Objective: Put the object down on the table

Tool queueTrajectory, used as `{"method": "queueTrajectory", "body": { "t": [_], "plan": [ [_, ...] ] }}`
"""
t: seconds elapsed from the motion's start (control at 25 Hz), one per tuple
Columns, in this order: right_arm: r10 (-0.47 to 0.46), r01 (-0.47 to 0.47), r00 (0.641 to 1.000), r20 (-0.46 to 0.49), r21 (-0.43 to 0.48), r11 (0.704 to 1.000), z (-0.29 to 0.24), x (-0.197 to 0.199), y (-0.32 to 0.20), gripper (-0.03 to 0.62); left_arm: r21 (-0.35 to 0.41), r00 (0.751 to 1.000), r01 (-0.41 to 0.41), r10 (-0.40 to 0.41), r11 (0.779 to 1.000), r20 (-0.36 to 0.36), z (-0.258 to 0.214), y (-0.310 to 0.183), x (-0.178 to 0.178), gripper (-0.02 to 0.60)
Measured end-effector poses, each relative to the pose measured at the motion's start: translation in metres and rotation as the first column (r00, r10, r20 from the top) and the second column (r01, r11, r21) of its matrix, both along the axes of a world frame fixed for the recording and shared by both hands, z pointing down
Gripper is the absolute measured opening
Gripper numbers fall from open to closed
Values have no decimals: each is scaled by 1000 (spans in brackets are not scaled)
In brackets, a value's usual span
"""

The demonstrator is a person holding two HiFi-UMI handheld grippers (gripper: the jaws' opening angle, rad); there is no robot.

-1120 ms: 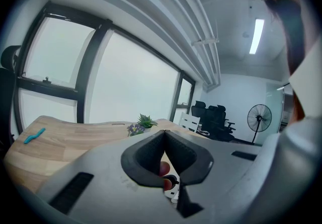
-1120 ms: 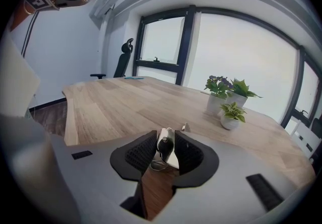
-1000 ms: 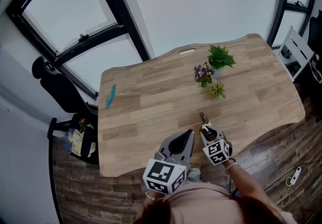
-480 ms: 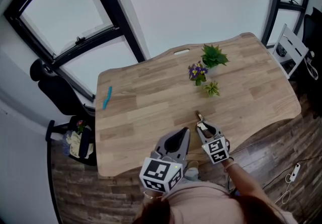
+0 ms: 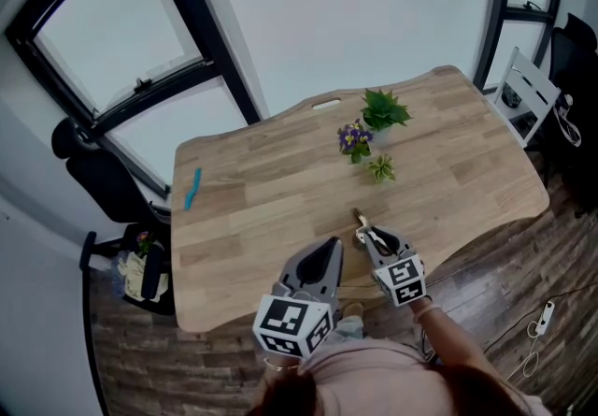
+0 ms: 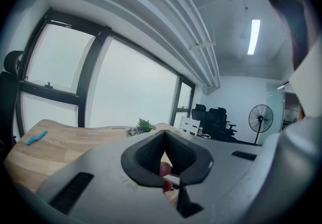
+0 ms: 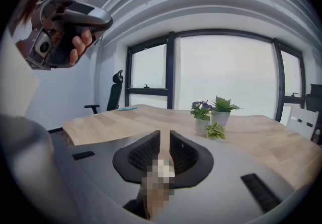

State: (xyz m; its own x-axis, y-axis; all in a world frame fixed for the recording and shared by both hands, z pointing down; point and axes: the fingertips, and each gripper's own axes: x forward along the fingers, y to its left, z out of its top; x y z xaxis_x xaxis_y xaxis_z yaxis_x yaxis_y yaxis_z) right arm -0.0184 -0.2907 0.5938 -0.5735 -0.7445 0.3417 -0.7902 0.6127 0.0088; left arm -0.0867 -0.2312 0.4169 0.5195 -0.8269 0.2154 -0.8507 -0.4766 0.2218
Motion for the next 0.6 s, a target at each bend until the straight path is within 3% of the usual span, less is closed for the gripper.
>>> {"method": "queueTrajectory", "body": {
  "t": [0.6],
  "plan": [
    [35,-38,993,110,24,999,-61,21,25,29,10,998,49,-49,999,-38,-8,12,3,2]
  ]
}}
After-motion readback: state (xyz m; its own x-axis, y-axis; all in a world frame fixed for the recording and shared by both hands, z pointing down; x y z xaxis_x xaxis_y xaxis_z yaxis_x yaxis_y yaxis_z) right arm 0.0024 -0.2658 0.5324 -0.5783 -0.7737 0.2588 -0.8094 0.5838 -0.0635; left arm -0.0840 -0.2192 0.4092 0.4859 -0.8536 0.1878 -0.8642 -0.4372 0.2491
